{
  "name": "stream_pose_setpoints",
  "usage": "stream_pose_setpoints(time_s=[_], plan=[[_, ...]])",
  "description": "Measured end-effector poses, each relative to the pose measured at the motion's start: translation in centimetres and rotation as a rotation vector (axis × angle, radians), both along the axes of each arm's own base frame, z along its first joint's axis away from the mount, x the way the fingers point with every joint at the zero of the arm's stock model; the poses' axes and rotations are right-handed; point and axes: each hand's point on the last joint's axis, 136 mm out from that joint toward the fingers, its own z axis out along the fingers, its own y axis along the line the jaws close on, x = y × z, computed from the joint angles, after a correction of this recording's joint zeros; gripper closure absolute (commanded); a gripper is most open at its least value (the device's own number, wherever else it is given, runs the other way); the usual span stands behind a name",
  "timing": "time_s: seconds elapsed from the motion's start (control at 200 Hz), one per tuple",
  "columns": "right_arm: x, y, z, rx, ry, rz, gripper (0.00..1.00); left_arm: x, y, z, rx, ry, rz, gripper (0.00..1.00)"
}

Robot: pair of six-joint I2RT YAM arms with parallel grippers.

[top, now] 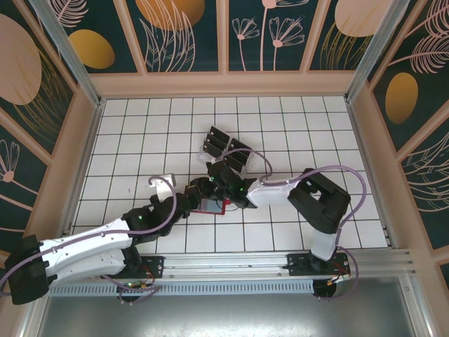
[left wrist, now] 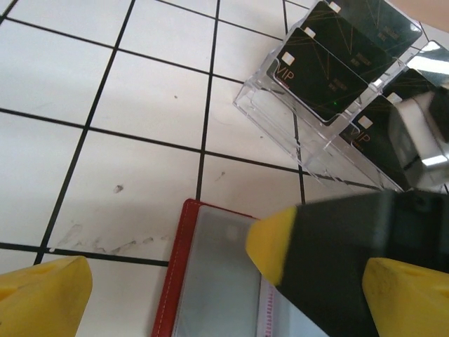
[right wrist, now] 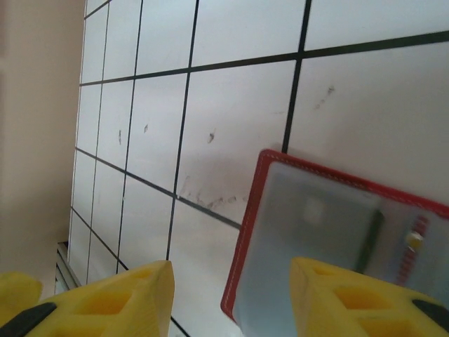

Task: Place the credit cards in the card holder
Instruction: Flip over the card slot on the card holder, then move the card holder to the bottom-center of the table.

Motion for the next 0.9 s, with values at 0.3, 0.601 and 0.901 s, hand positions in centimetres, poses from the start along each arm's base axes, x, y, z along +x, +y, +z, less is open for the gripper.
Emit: stream_pose_setpoints(time_s=[0.3,0.601,0.901], plan=[[-2.5,-1.9,-2.5,-0.058,0.03,0.02,0.53,2.5,0.1,0.1,0.08,0.02,0.028,0.02],[-3.4,-4.4,-4.1,-0.115,0.035,0.019,0.53,3.3,-0.7,-0.2,0.115,0.048,-0.006,0.01],[-3.5,-7.1,-3.9,-0.156,0.019,0.02,0.53,3.2,-0.9,-0.9,0.133,0.068,-0.02,0.02]])
